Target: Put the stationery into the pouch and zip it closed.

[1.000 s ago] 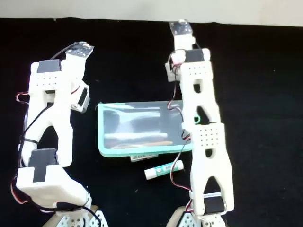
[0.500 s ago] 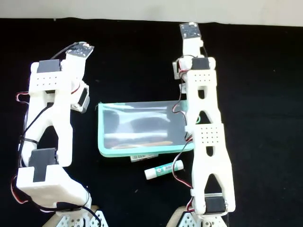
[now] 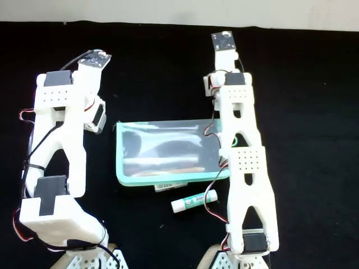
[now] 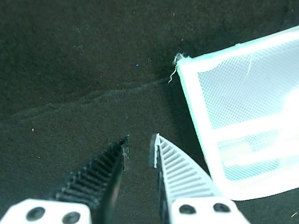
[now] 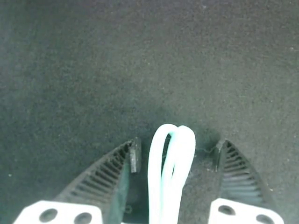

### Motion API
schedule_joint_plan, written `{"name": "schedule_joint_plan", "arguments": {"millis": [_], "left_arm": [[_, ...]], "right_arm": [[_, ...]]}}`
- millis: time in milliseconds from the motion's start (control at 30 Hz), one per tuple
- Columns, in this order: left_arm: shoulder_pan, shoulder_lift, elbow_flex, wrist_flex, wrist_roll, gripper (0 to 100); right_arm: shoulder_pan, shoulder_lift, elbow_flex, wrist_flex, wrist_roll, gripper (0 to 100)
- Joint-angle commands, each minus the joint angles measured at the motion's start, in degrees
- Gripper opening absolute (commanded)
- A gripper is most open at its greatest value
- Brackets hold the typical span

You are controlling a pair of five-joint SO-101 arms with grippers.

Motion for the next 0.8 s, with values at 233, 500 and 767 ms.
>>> {"name": "schedule_joint_plan", "arguments": {"millis": [233,500,767], "left_arm": [[-0.04,-0.22,-1.36,-0.18,0.0,11],[0.13,-0.4,-1.36,-0.18,0.0,11],[0.31,-0.84,-1.8,-0.09,0.26,11]], "right_arm": [[1.01,1.01,-0.92,-5.49,-0.35,0.3],[1.27,-2.15,-16.57,3.47,-0.53,0.7],[0.75,-25.1,-21.14,15.6,-0.62,0.7]]}}
